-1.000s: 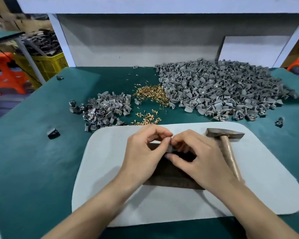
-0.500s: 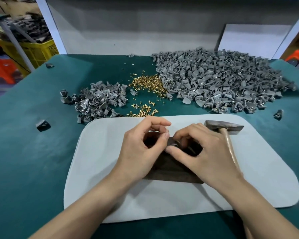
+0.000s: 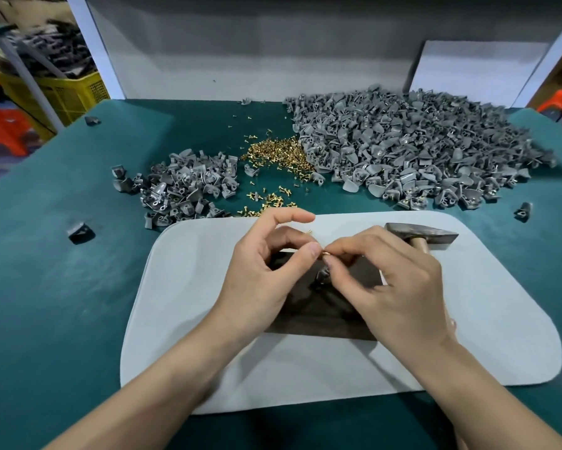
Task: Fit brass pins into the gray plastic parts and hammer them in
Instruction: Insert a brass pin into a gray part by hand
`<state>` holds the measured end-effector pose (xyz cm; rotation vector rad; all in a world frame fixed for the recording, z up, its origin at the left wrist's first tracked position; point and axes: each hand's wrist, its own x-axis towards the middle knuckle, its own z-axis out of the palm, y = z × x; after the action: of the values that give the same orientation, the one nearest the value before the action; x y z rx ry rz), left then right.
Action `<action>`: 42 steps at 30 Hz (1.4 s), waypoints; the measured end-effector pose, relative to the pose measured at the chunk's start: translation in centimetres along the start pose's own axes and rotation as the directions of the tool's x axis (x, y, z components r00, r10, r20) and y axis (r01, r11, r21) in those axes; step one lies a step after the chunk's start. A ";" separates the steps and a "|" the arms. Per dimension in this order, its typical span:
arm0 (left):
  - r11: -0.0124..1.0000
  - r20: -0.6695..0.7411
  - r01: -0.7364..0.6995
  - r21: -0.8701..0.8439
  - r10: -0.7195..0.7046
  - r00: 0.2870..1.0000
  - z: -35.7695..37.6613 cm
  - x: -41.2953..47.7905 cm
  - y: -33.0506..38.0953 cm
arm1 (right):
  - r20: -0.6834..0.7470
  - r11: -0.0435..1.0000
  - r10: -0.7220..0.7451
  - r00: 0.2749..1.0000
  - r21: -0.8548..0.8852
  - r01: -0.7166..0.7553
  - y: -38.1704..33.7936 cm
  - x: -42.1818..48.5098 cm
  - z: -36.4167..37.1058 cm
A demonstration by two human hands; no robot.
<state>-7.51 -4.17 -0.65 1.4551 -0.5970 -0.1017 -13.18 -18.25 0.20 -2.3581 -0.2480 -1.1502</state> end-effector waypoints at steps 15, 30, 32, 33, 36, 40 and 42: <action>0.886 0.061 -0.052 0.461 0.027 0.998 -0.1 -0.1 0.0 | 0.337 0.978 0.201 0.920 -0.016 -0.208 1.1 0.4 -0.9; 0.934 0.205 -0.040 0.354 -0.036 0.978 -1.9 0.8 -0.3 | 0.294 0.931 0.358 0.886 -0.044 -0.362 0.9 -0.1 -0.2; 0.930 0.197 -0.030 0.367 -0.046 0.979 -1.9 0.8 -0.4 | 0.290 0.924 0.372 0.882 -0.024 -0.382 1.0 -0.1 -0.2; 0.929 0.184 -0.025 0.369 -0.046 0.982 -1.8 0.8 -0.5 | 0.290 0.922 0.374 0.881 -0.016 -0.387 1.1 -0.1 -0.2; 0.930 0.168 -0.020 0.367 -0.045 0.985 -1.7 0.7 -0.6 | 0.299 0.921 0.373 0.878 -0.004 -0.390 1.0 0.0 -0.2; 0.933 0.175 -0.035 0.358 -0.030 0.984 -1.7 0.7 -0.5 | 0.297 0.923 0.369 0.881 -0.004 -0.385 1.0 0.0 -0.2; 0.932 0.174 -0.039 0.362 -0.026 0.984 -1.7 0.7 -0.5 | 0.297 0.917 0.379 0.876 0.003 -0.398 1.0 0.0 -0.1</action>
<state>-6.02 -3.05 -0.88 1.8169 -0.7963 -0.1195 -12.91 -19.14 -0.09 -2.3688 0.0921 -0.5950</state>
